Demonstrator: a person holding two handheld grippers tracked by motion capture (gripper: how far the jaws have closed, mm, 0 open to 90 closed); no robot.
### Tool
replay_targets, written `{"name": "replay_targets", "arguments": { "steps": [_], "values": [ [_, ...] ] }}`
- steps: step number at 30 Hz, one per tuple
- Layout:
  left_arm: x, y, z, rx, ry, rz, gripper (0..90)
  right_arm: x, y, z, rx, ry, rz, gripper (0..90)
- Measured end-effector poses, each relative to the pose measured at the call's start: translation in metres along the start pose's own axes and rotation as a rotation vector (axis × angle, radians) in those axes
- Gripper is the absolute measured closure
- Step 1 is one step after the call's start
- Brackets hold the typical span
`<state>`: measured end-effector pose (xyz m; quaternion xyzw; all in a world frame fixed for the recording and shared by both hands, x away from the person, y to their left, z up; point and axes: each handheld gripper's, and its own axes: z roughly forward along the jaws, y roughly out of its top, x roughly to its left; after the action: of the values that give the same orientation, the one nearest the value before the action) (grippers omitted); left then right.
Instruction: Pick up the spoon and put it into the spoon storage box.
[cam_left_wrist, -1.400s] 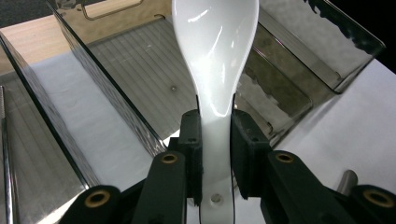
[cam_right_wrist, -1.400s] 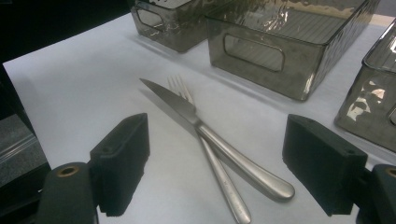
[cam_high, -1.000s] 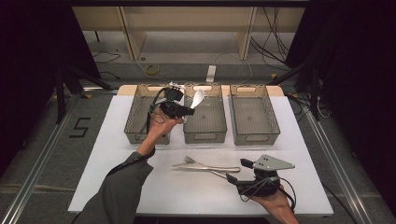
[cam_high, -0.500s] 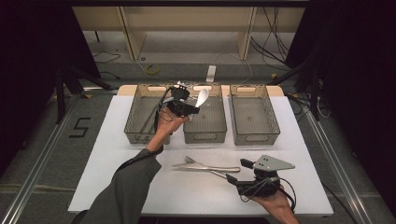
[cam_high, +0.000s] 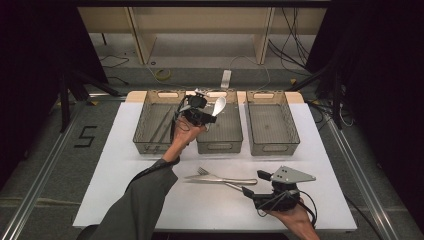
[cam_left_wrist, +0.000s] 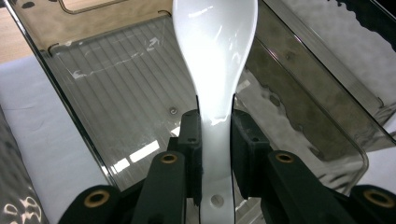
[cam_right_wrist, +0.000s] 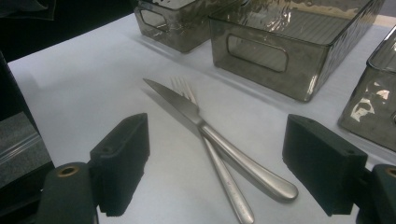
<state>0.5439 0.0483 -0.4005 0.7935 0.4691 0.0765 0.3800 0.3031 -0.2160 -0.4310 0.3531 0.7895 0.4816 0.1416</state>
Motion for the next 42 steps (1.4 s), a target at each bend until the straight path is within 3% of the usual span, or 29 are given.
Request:
{"name": "replay_targets", "arguments": {
  "steps": [4,9,15,17,19,23,27,31,36,40,42],
  "values": [
    [0.000,0.001,0.003,-0.020,0.001,-0.028,72.0,0.000,0.000,0.000,-0.001,0.000,0.001,24.0],
    [0.001,0.003,-0.003,-0.016,-0.037,-0.039,44.0,-0.001,0.000,-0.001,-0.003,-0.004,-0.001,23.9],
    [0.007,-0.007,-0.036,-0.062,-0.123,-0.029,31.8,-0.001,0.000,-0.002,-0.003,-0.010,0.002,24.0],
    [0.009,-0.014,-0.051,-0.091,-0.129,-0.024,28.9,-0.001,0.000,-0.002,-0.002,-0.014,0.000,23.9],
    [0.010,-0.023,-0.063,-0.100,-0.133,-0.008,27.0,-0.001,0.000,-0.001,-0.003,-0.014,-0.002,23.9],
    [0.015,-0.046,-0.085,-0.142,-0.154,-0.015,23.7,-0.001,0.000,0.000,0.002,-0.012,-0.001,23.9],
    [0.022,-0.066,-0.092,-0.179,-0.168,-0.046,22.3,-0.002,0.000,0.001,0.009,-0.012,0.003,23.9],
    [0.021,-0.080,-0.096,-0.158,-0.153,0.000,20.6,-0.001,0.000,0.001,0.008,-0.015,-0.003,24.0],
    [0.018,-0.096,-0.105,-0.199,-0.160,0.007,19.4,-0.001,-0.001,0.001,0.012,-0.015,-0.003,23.9],
    [0.016,-0.108,-0.109,-0.202,-0.163,0.042,18.5,0.000,-0.001,0.001,0.012,-0.011,-0.006,23.9],
    [0.016,-0.114,-0.111,-0.191,-0.141,0.061,17.5,0.000,-0.001,0.001,0.015,-0.009,-0.007,24.0]
  ]
}}
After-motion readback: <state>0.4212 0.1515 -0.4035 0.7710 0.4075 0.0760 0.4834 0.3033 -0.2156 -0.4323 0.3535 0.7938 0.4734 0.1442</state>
